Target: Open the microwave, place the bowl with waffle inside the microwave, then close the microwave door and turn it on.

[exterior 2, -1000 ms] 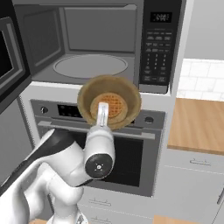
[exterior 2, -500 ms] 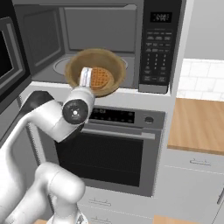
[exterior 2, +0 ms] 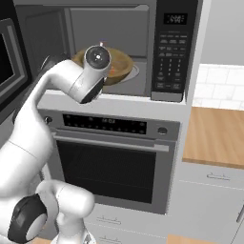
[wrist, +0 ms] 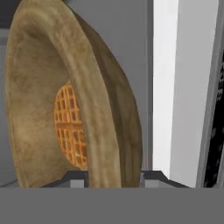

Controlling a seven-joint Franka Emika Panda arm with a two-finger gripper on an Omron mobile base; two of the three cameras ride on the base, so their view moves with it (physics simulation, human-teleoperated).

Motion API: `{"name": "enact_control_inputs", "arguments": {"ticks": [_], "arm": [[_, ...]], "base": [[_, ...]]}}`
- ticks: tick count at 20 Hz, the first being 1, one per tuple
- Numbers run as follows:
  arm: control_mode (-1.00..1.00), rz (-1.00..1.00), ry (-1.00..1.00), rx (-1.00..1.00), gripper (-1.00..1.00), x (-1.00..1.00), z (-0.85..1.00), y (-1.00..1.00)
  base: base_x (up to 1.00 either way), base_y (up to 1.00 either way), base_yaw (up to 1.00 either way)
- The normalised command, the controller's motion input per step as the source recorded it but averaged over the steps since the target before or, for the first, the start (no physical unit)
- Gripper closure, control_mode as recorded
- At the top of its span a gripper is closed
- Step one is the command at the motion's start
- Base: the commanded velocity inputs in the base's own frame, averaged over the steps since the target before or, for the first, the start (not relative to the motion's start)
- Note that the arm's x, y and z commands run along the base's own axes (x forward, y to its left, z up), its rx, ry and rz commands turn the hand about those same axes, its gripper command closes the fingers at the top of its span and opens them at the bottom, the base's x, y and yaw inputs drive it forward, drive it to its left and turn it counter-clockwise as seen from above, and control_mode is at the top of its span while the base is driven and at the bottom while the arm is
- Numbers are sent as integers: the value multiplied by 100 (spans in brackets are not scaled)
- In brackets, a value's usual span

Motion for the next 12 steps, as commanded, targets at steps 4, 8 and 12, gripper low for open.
{"name": "enact_control_inputs", "arguments": {"ticks": [4, 8, 12], "arm": [[-100, 0, 24, 0, 100, 100, -3, 28], [-100, 0, 3, 0, 100, 100, -9, 39], [-100, 0, 0, 0, 100, 99, -41, 42]], "base": [[0, 0, 0], [0, 0, 0], [0, 0, 0]]}}
